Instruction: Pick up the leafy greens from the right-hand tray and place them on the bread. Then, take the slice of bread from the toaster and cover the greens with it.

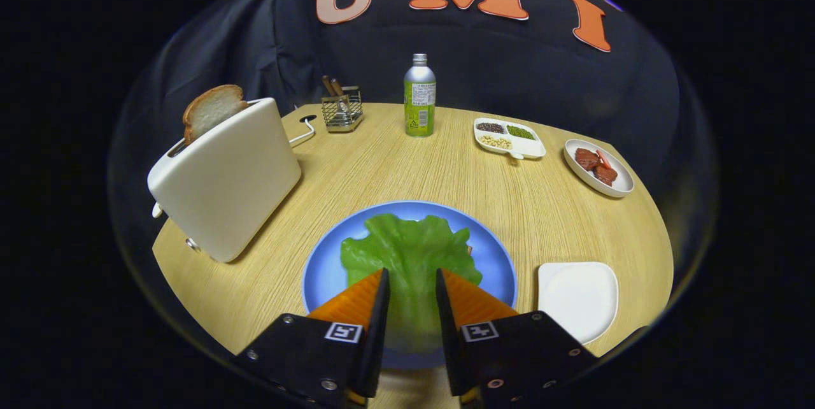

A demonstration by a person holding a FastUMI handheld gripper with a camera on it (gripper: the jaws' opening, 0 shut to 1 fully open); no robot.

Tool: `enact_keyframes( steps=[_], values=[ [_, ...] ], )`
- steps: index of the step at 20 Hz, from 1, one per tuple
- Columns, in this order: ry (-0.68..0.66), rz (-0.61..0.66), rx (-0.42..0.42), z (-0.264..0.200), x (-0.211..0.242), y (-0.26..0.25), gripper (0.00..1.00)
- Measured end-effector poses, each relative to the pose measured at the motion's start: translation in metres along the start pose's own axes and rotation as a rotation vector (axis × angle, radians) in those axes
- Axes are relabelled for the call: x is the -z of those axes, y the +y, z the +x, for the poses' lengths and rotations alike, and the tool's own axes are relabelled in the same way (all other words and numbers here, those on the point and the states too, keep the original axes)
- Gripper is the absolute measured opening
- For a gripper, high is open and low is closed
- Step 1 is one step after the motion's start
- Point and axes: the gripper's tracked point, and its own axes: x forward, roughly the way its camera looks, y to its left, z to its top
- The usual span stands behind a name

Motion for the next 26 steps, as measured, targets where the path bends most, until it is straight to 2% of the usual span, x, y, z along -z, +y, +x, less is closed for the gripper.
enact_keyframes(
  steps=[1, 2, 4, 5, 7, 16, 21, 26],
  values=[
    [-0.004, 0.006, 0.001, -0.001, -0.001, 0.0, 0.55],
    [-0.011, 0.014, 0.007, -0.002, -0.003, -0.001, 0.58],
    [-0.027, 0.035, 0.022, -0.007, -0.01, -0.004, 0.72],
    [-0.041, 0.046, 0.033, -0.009, -0.015, -0.005, 0.83],
    [-0.07, 0.057, 0.041, -0.015, -0.028, -0.004, 0.98],
    [-0.197, 0.025, 0.067, -0.052, -0.109, 0.031, 0.98],
    [-0.286, -0.023, 0.014, -0.072, -0.162, 0.087, 0.98],
    [-0.336, -0.071, -0.051, -0.082, -0.194, 0.147, 0.98]
  ],
)
